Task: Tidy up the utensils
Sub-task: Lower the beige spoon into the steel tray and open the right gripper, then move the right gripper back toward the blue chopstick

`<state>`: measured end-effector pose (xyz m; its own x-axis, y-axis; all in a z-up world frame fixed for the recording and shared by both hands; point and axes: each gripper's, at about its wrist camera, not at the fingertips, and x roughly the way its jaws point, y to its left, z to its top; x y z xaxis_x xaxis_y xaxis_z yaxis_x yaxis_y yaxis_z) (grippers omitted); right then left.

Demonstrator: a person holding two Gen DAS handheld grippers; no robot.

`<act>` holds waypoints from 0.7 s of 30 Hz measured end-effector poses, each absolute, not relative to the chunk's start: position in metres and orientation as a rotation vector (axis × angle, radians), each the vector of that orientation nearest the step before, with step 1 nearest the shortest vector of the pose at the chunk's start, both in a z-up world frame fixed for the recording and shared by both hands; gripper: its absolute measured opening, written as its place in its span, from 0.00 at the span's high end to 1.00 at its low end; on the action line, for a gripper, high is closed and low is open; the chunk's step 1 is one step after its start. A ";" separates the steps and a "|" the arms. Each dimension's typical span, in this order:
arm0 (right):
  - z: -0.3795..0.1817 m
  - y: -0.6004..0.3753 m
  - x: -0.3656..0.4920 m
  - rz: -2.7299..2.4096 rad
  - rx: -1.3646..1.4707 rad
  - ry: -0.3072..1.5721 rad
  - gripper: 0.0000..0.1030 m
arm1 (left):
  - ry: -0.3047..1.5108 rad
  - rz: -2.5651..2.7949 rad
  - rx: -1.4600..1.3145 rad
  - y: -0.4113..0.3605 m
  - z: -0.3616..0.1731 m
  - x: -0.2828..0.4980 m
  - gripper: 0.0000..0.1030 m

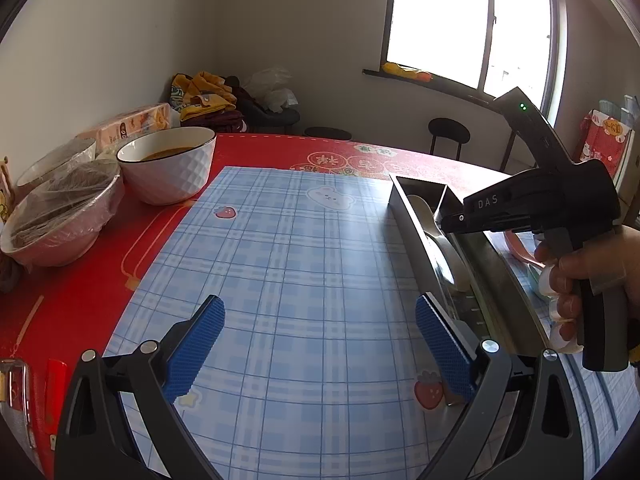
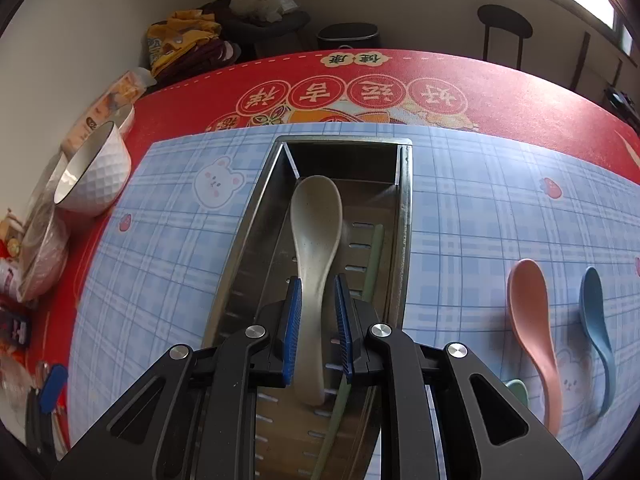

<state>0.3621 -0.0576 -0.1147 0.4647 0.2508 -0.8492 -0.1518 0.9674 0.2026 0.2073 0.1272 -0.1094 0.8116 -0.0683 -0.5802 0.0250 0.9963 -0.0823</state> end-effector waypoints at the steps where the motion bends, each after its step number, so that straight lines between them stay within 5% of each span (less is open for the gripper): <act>1: -0.110 -0.060 0.358 0.253 0.099 1.046 0.82 | 0.623 -0.051 -0.076 0.128 -0.109 0.207 0.09; 3: -0.101 -0.067 0.349 0.259 0.075 1.012 0.74 | 0.623 -0.052 -0.085 0.129 -0.109 0.207 0.09; 5: -0.092 -0.077 0.336 0.263 0.052 0.970 0.51 | 0.624 -0.054 -0.090 0.130 -0.110 0.207 0.09; 9: -0.081 -0.106 0.313 0.278 0.047 0.927 0.44 | 0.620 -0.064 -0.082 0.128 -0.109 0.205 0.09; 14: -0.070 -0.148 0.280 0.315 0.070 0.874 0.14 | 0.614 -0.128 -0.107 0.130 -0.108 0.204 0.09; 21: -0.064 -0.202 0.223 0.422 0.138 0.714 0.14 | 0.604 -0.213 -0.017 0.107 -0.103 0.190 0.09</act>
<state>0.2232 -0.2021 -0.0643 0.6756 0.4207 -0.6055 -0.3277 0.9070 0.2645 0.1902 0.1066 -0.1030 0.8018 -0.2033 -0.5619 0.1933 0.9780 -0.0780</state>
